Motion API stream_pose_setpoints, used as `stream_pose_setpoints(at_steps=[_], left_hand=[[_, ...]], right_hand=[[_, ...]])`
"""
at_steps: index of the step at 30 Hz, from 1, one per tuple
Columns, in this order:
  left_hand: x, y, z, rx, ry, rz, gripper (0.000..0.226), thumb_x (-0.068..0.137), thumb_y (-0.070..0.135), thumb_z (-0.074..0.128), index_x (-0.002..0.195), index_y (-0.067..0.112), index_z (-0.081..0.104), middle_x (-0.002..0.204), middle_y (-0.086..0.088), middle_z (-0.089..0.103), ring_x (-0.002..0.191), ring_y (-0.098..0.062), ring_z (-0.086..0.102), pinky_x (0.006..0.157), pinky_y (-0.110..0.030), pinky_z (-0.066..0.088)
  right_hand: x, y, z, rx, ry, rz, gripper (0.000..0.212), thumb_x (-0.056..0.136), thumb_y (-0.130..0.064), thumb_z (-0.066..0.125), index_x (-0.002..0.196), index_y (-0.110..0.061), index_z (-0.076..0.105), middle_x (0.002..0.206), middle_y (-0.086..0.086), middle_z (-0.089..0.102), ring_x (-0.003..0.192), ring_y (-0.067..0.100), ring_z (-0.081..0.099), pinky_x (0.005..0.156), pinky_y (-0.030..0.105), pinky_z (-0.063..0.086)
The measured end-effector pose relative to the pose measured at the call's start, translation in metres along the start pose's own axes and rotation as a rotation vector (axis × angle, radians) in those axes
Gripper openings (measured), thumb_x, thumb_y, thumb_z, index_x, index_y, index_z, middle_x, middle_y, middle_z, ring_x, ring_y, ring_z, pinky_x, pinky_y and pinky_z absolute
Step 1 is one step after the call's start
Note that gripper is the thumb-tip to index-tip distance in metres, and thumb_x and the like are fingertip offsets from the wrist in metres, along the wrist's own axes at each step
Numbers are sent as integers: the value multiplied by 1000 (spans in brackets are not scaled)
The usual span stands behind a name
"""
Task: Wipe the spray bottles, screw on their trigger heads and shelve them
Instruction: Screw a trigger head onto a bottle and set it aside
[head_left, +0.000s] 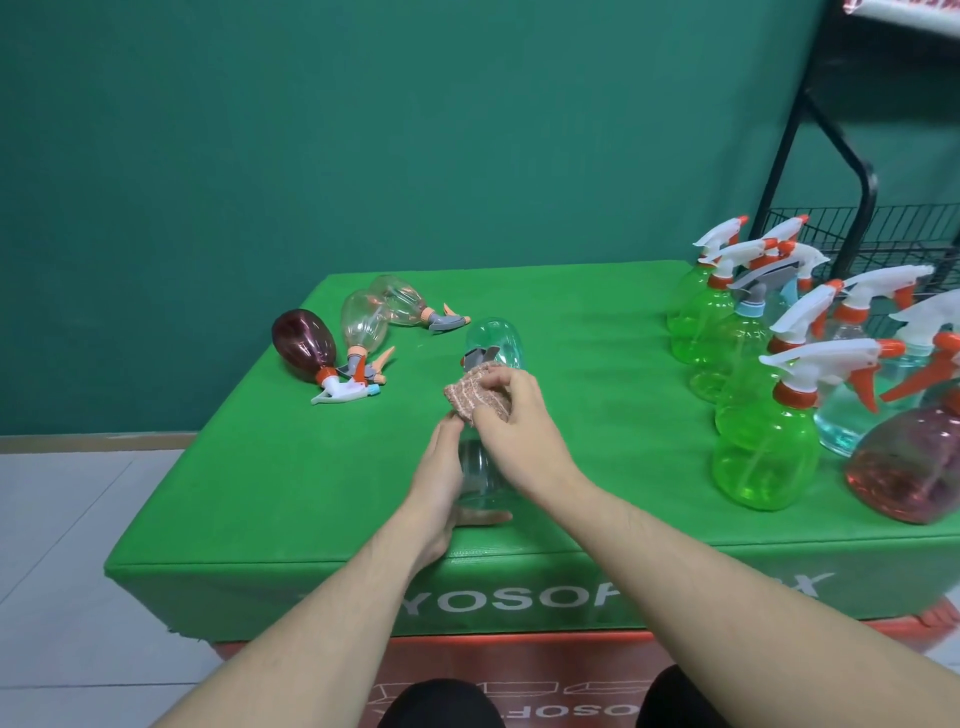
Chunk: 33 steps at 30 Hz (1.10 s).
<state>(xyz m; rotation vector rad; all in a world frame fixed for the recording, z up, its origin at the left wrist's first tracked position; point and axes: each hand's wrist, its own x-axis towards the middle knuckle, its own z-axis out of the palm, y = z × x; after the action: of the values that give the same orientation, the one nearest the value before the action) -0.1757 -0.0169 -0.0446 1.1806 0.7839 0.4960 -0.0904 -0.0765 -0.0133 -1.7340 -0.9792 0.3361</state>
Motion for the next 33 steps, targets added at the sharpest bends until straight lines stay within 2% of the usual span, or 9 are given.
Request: stream_pose_setpoints(at_steps=[3, 8, 12, 16, 19, 23, 28, 31, 33], left_hand=[[0, -2, -1, 10, -17, 33, 34, 107, 51, 39, 128, 28, 54, 115, -12, 72, 78, -21, 75, 65, -46, 61], [-3, -6, -3, -45, -60, 54, 40, 104, 59, 41, 127, 29, 56, 119, -3, 75, 105, -29, 74, 84, -58, 61], [-4, -9, -3, -68, -57, 76, 45, 103, 64, 38, 131, 36, 59, 120, 3, 75, 107, -23, 74, 78, -44, 63], [-1, -12, -4, -61, -35, 69, 52, 102, 67, 36, 133, 35, 62, 121, 3, 75, 108, -22, 74, 70, -36, 61], [3, -13, -5, -67, -32, 49, 51, 103, 66, 36, 129, 32, 65, 119, 1, 76, 108, -24, 74, 76, -45, 63], [5, -13, -7, -93, -21, 34, 47, 106, 60, 36, 127, 31, 67, 118, 0, 77, 111, -27, 73, 89, -62, 59], [8, -16, -8, -77, 1, 55, 39, 110, 48, 36, 124, 25, 65, 111, -4, 78, 98, -29, 76, 74, -54, 63], [9, -17, -6, -47, 16, 77, 35, 110, 42, 38, 121, 24, 66, 106, -5, 79, 93, -26, 77, 76, -56, 63], [10, -19, -6, -50, 22, 72, 34, 109, 40, 39, 120, 24, 67, 108, -6, 78, 99, -29, 76, 80, -60, 62]], right_hand=[[0, -4, 1, -57, 14, -26, 45, 95, -24, 52, 139, -13, 51, 141, 0, 42, 132, 11, 42, 118, 33, 29], [-3, -2, 8, -171, 40, -55, 48, 104, -31, 45, 149, -17, 44, 158, -2, 30, 146, 13, 29, 122, 30, 20], [-4, 0, 12, -237, 68, -59, 48, 102, -38, 47, 149, -31, 45, 161, -4, 27, 147, 15, 28, 122, 39, 25], [-8, 2, 12, -226, 54, -120, 54, 102, -33, 48, 154, -28, 36, 162, -8, 29, 147, 9, 27, 122, 30, 22], [-10, 7, 9, -221, 29, -130, 58, 101, -31, 50, 156, -19, 34, 162, -6, 30, 149, 7, 24, 124, 34, 20], [-10, 14, 8, -201, -22, -131, 54, 100, -32, 51, 152, -20, 42, 166, -6, 21, 152, 6, 18, 125, 33, 17], [-6, 9, 8, -131, -63, -68, 68, 85, -44, 46, 151, -28, 42, 166, -11, 20, 151, 4, 18, 124, 31, 17], [-4, 9, 8, -111, -53, -36, 79, 79, -49, 44, 156, -29, 35, 164, -13, 24, 149, 1, 20, 124, 29, 18], [-5, 11, 7, -130, -57, -31, 79, 79, -51, 44, 155, -31, 37, 163, -16, 23, 149, 2, 21, 123, 31, 21]])
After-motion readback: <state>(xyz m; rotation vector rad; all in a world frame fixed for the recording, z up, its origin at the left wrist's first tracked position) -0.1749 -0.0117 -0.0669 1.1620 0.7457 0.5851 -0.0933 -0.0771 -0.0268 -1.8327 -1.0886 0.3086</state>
